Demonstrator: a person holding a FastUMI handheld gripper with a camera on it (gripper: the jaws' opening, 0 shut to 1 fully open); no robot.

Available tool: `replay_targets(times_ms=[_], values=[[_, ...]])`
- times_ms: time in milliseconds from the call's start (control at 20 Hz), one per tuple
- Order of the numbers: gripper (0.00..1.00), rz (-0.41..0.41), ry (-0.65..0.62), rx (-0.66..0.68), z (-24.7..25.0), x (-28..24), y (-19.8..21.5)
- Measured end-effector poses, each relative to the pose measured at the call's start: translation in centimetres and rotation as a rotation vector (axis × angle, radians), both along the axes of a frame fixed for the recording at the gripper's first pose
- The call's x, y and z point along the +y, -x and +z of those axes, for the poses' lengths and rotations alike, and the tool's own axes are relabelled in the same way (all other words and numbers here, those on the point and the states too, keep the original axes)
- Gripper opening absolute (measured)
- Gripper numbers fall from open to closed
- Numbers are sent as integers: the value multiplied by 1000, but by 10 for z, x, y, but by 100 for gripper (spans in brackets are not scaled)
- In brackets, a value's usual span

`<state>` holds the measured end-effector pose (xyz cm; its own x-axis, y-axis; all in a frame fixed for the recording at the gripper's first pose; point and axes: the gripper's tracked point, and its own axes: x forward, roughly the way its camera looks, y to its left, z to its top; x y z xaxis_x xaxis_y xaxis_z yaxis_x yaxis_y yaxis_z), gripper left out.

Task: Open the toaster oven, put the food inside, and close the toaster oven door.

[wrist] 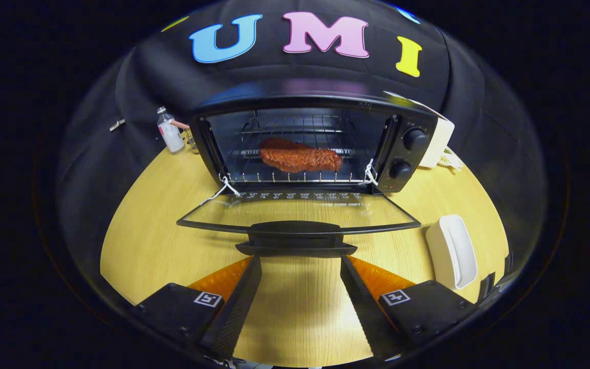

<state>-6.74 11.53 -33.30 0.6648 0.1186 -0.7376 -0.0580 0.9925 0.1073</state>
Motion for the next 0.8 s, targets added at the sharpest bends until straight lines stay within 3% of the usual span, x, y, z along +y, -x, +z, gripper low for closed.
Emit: replay_targets(times_ms=[400, 800], values=[[98, 31, 40, -158, 52, 1, -30], [97, 39, 32, -162, 62, 1, -31]])
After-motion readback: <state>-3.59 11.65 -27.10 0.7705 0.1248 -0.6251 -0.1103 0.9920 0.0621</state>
